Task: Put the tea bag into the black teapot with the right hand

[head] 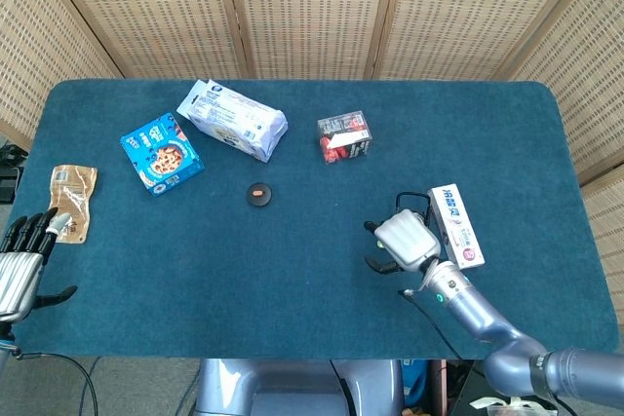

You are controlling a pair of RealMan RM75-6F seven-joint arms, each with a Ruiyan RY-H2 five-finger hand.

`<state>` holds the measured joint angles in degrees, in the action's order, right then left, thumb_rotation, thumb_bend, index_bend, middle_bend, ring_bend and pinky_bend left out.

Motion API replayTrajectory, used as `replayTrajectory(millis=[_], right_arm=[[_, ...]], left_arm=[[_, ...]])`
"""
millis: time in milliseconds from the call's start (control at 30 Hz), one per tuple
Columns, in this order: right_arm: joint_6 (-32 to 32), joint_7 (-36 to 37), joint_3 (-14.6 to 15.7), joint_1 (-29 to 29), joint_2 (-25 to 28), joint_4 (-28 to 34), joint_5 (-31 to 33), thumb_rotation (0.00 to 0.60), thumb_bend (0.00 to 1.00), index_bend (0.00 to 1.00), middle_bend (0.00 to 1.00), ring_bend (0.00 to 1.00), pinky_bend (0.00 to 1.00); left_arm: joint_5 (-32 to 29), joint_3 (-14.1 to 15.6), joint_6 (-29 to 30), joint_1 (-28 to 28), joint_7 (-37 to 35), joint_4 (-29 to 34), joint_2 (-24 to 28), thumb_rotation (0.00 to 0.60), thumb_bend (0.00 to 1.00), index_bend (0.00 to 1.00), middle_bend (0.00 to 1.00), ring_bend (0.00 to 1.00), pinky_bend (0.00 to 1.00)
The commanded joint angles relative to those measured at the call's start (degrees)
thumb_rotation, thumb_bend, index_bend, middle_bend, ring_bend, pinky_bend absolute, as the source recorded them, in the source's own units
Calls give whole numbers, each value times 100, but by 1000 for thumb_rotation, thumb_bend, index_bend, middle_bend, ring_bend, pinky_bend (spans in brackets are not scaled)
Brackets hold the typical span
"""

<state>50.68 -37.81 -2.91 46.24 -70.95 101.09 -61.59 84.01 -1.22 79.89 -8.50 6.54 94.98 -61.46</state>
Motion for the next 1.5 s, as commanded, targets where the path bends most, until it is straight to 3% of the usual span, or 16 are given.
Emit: replayTrajectory(millis=[33, 267, 833, 1500], right_arm=[[-157, -85, 83, 80, 153, 95, 195, 0, 724, 232, 886, 948, 975], [-249, -189, 200, 141, 373, 192, 525, 0, 816, 232, 915, 948, 975], [-115, -406, 570, 96, 577, -35, 1076, 0, 828, 232, 916, 948, 975], [-262, -454, 589, 325, 341, -210, 1246, 0, 827, 232, 916, 948, 975]], left_arm=[[1, -3, 0, -2, -7, -4, -3, 600, 71, 0, 0, 0, 0], [16, -13, 7, -7, -7, 7, 3, 600, 71, 0, 0, 0, 0], [54, -37, -23, -68, 190, 130, 22, 600, 71, 0, 0, 0, 0], [3, -20, -37, -47, 168, 65, 8, 600, 71, 0, 0, 0, 0]])
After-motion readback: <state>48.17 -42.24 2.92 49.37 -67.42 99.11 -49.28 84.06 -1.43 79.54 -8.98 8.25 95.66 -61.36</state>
